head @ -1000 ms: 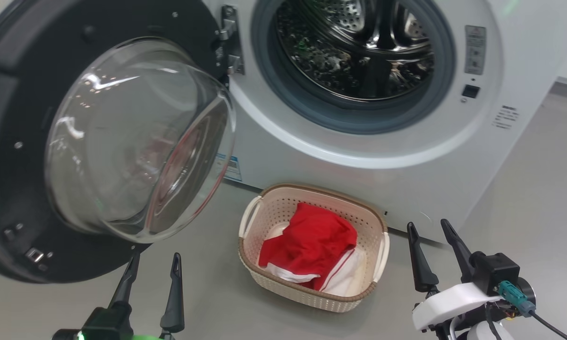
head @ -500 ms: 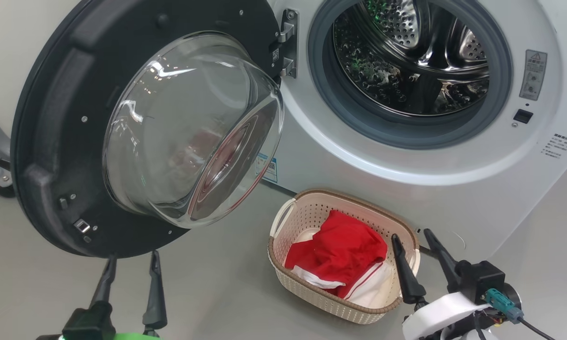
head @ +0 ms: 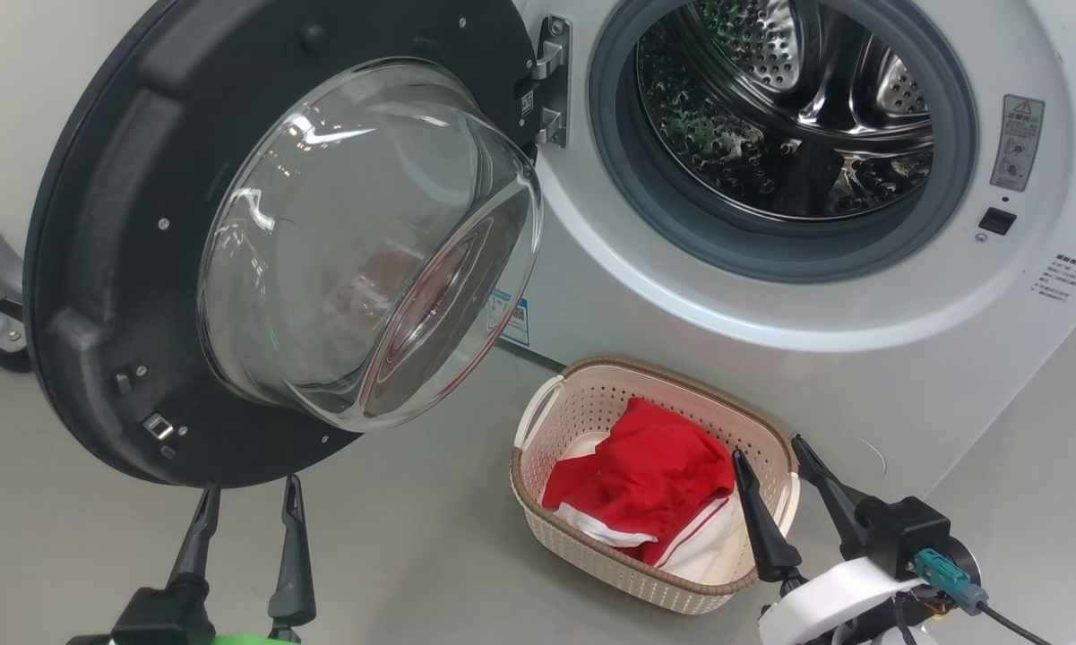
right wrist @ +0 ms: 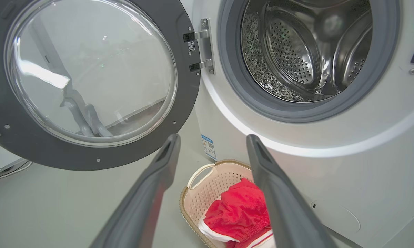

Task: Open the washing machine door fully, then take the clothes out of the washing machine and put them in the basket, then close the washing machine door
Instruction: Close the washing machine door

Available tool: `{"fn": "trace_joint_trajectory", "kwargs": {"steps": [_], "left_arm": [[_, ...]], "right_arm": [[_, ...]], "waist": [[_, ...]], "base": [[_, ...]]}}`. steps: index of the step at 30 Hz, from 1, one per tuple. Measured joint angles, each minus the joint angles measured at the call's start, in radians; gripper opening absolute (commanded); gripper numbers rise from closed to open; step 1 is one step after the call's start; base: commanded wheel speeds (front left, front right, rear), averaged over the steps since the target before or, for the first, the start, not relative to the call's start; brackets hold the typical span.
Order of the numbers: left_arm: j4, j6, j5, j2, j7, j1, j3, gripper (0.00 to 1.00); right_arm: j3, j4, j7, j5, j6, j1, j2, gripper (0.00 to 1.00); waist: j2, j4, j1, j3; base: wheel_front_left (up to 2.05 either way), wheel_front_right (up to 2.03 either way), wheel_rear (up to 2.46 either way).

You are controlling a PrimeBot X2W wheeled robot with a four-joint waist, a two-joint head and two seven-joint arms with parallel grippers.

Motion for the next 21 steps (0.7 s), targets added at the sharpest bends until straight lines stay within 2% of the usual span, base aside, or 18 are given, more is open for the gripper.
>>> {"fn": "trace_joint_trajectory", "kwargs": {"steps": [6,7,8,9,10,18,21], "left_arm": [[-0.003,0.000,0.000,0.000,0.000,0.000,0.000,1.00],[-0.004,0.000,0.000,0.000,0.000,0.001,0.000,0.90],[-0.004,0.000,0.000,0.000,0.000,0.001,0.000,0.60],[-0.004,0.000,0.000,0.000,0.000,0.002,0.001,0.46],[-0.004,0.000,0.000,0.000,0.000,0.002,0.002,0.00],[-0.018,0.000,-0.037,0.000,0.000,0.011,0.000,0.00],[-0.042,-0.015,-0.112,0.000,0.000,0.011,-0.011,0.00]], "right_arm": [[0.001,0.002,0.000,0.000,0.000,0.000,0.000,1.00],[0.002,0.003,0.000,0.000,0.000,0.000,0.000,1.00],[0.003,0.004,0.000,0.000,0.000,0.000,0.000,1.00],[0.005,0.006,0.000,0.000,0.000,0.000,0.000,1.00],[0.005,0.007,0.000,0.000,0.000,-0.001,0.000,1.00],[0.006,0.010,0.000,0.000,0.000,-0.001,0.000,1.00],[0.006,0.010,0.000,0.000,0.000,-0.002,0.000,1.00]], "waist": [[0.0000,-0.001,0.0000,-0.001],[0.0000,-0.001,0.0000,-0.001],[0.0000,-0.001,0.0000,-0.001],[0.0000,-0.001,0.0000,-0.001],[0.0000,-0.001,0.0000,-0.001],[0.0000,-0.001,0.0000,0.002],[0.0000,-0.001,0.0000,0.004]], "base": [[0.00,0.00,0.00],[0.00,0.00,0.00],[0.00,0.00,0.00],[0.00,0.00,0.00],[0.00,0.00,0.00],[0.00,0.00,0.00],[0.00,0.00,0.00]]}}
